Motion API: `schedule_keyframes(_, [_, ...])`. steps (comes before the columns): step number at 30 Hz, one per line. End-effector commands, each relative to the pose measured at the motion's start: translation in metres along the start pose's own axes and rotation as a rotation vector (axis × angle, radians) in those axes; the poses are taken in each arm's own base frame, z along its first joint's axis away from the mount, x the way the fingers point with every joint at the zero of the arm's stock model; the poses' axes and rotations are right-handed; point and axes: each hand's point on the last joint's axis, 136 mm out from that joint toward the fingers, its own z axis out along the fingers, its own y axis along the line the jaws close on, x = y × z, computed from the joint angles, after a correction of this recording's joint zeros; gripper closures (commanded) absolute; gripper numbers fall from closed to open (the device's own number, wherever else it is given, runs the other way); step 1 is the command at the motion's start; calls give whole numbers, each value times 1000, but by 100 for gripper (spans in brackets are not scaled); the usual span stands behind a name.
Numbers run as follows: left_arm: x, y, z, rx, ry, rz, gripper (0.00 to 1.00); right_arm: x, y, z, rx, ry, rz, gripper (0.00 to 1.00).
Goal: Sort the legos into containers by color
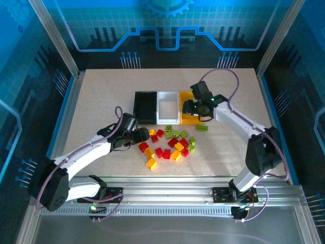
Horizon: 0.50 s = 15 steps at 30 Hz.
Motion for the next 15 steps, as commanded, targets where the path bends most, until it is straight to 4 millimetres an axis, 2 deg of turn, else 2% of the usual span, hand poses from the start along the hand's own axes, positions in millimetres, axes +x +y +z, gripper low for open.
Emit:
schedule_keyframes(1, [8,18,14,-78,12,-14,27,9,0,-3,-36,-18,18,44])
schedule_keyframes(5, [2,12,26,-72,11,-16,27,12,-6,-11,-30,-32,11,44])
schedule_keyframes(10, [0,34,42,-196,16,-18,27,14,-13,-18,-31,-50,25,44])
schedule_keyframes(15, [13,39,58,-203,74,-56,29,17,-24,-19,-22,-59,45,44])
